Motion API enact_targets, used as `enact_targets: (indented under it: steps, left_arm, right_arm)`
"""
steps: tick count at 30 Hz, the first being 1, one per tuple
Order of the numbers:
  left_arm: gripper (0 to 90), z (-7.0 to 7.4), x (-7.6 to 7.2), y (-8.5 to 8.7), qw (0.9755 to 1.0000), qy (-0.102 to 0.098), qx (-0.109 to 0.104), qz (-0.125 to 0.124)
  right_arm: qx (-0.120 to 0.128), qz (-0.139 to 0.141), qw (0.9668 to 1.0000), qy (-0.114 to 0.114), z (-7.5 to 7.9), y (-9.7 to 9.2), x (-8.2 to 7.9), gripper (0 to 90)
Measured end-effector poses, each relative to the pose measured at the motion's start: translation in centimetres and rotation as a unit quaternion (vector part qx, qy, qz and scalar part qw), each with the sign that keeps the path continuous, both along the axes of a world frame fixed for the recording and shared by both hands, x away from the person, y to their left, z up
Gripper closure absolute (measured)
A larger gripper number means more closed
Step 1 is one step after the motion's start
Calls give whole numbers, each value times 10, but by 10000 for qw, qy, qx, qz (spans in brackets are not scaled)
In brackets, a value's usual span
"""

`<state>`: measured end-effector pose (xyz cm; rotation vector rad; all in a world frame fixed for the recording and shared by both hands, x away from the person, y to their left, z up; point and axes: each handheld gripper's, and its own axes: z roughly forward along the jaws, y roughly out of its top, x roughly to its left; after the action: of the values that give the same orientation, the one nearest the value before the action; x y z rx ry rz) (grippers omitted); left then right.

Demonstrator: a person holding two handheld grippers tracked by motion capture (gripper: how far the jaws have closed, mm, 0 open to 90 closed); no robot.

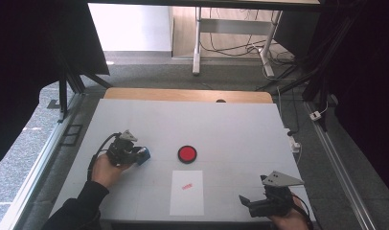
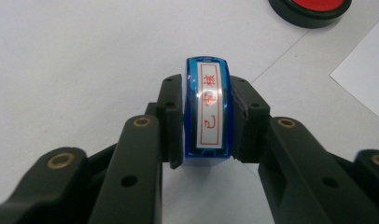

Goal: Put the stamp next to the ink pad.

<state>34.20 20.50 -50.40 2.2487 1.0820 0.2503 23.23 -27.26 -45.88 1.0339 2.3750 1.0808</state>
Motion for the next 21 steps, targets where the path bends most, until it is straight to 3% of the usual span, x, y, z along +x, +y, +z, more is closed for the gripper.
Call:
enact_targets:
  steps: [3, 14, 19, 21]
  left_arm:
    - [639, 0, -1, 0, 10000, 37, -17, 8]
    - [409, 8, -5, 1, 9995, -134, -278, -77]
    - [314, 15, -5, 5, 9980, 45, -633, -40]
    - [267, 16, -5, 6, 9977, 38, -673, -23]
  right_arm:
    - [2, 12, 10000, 3, 0, 0, 0, 0]
    - [14, 22, 10000, 12, 0, 0, 0, 0]
    - [12, 45, 10000, 15, 0, 0, 0, 0]
    - [6, 54, 10000, 12, 0, 0, 0, 0]
